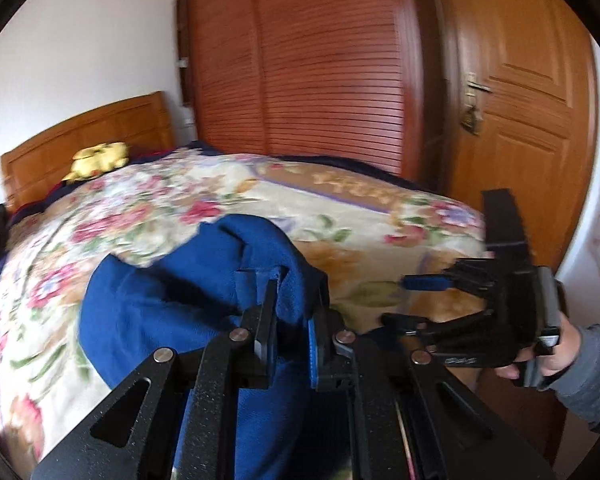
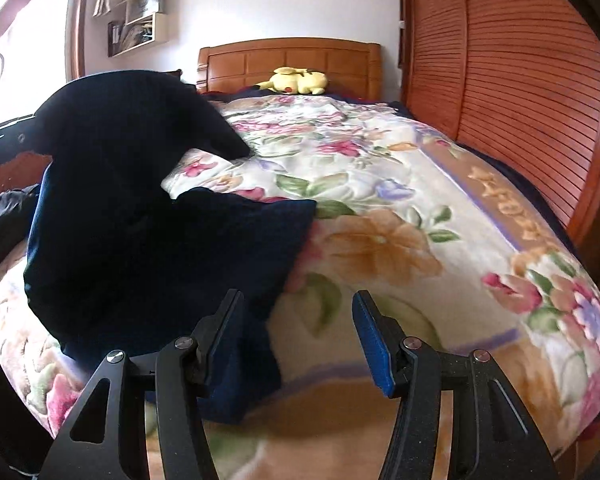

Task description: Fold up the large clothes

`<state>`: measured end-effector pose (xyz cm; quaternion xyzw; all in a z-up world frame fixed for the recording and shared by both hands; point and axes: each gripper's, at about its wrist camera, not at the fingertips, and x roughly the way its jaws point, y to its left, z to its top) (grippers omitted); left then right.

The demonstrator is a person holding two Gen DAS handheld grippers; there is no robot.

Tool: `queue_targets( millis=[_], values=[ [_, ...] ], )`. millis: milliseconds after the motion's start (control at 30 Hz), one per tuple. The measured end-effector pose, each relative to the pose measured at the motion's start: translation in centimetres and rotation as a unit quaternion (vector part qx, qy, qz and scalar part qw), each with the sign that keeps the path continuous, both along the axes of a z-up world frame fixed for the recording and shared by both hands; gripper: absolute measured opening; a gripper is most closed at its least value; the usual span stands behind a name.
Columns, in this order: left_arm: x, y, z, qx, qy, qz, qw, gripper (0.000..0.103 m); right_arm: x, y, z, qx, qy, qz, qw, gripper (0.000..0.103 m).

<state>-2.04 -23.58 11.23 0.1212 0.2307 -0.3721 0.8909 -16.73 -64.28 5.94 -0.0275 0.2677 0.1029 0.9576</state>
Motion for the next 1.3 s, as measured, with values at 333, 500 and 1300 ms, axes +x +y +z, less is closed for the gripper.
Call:
queue_targets(
  millis=[333,500,1300],
  values=[
    [0.6,1.2,-2.1,-0.001,0.067,0.003,0.9978,0.045,-0.3,-0.4,0.1,0.001,0.003,-0.023,1.0,0.058],
    [1.1,5.6,-0.8,-0.04,0.063,0.032,0.9967,0.058,-0.1,0.1,0.9,0.002,-0.01,-0.023,1.0,0.058],
    [2.9,20.6,-7.3,-0.065,0.037,0.196,0.9777,0.077,11.1,10.7,6.4,-0.071,0.068,0.08,0.992,0.058]
  ],
)
